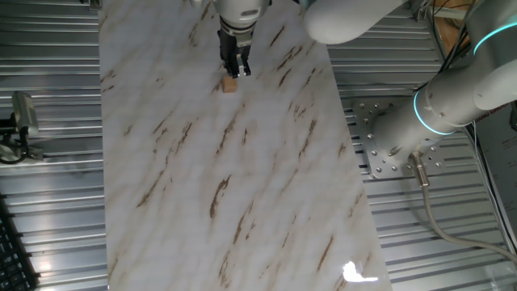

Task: Pick up the small block on the left and move it to the right

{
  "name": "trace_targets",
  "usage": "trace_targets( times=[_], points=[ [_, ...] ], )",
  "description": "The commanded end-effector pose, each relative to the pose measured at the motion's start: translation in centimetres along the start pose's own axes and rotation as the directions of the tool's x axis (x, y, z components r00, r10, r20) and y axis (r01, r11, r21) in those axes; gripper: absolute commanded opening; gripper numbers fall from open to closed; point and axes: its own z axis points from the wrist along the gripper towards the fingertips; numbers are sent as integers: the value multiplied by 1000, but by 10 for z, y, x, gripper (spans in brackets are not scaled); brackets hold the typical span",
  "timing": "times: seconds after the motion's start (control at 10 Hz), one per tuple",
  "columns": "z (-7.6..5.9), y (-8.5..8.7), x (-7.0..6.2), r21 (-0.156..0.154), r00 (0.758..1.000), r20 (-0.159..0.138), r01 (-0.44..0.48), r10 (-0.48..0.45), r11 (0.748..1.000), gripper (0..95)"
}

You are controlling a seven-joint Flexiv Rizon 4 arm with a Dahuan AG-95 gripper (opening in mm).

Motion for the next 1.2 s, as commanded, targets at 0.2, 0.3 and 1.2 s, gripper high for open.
trace_targets(
  times=[0.2,0.3,1.2],
  points=[
    [8,-2,-2,2,1000,14,3,-3,1000,0],
    [11,-4,-2,2,1000,21,11,-11,1000,0],
    [25,-9,-1,-55,999,39,30,-28,998,0]
  ],
)
